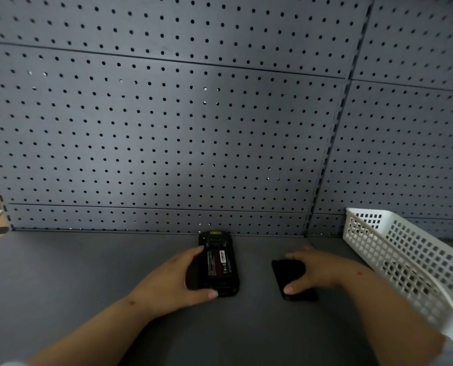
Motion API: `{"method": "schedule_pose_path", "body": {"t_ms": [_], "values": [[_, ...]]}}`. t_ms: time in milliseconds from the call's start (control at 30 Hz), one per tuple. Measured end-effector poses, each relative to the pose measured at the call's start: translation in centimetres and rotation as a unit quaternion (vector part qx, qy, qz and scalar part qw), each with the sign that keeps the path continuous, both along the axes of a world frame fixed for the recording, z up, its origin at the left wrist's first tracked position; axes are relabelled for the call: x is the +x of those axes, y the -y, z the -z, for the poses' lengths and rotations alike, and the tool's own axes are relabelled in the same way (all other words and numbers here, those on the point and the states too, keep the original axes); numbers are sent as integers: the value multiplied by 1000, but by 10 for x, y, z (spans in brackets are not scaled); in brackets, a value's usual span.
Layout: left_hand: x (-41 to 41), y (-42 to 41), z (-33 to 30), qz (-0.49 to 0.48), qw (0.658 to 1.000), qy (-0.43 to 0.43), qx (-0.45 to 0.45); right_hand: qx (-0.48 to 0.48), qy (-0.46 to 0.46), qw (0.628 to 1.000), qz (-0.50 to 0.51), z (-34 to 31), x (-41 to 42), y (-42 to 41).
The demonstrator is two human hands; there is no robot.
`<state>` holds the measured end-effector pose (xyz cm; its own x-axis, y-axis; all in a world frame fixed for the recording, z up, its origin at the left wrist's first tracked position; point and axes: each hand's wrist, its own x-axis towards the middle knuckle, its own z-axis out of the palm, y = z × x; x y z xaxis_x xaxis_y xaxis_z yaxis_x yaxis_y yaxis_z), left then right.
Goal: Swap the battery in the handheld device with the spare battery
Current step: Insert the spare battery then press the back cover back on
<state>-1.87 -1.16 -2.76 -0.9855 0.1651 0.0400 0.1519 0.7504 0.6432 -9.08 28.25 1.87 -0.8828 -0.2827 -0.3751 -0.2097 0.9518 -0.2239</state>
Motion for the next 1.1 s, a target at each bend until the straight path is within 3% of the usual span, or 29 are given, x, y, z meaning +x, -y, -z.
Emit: {"method": "schedule_pose_path", "body": {"t_ms": [167,300,367,467,567,667,1100], "values": [[-5,0,3,10,999,18,-27,-42,-18,999,6,-1,-6,2],[-5,-1,1,2,999,22,-50,-192,-3,981,24,-9,-15,6],[-4,-1,1,-4,998,26,-56,-313,17,948,50,-14,-18,18],[-5,-1,1,-11,998,28,-60,-502,44,857,108,-15,-23,48],[-5,-3,1,-13,998,18,-65,-599,47,790,124,-11,-24,82],[-5,-4,-1,-14,997,6,-71,-605,32,786,124,-4,-23,111],[-7,-3,3,-11,997,8,-71,-529,38,845,64,12,-24,126]]}}
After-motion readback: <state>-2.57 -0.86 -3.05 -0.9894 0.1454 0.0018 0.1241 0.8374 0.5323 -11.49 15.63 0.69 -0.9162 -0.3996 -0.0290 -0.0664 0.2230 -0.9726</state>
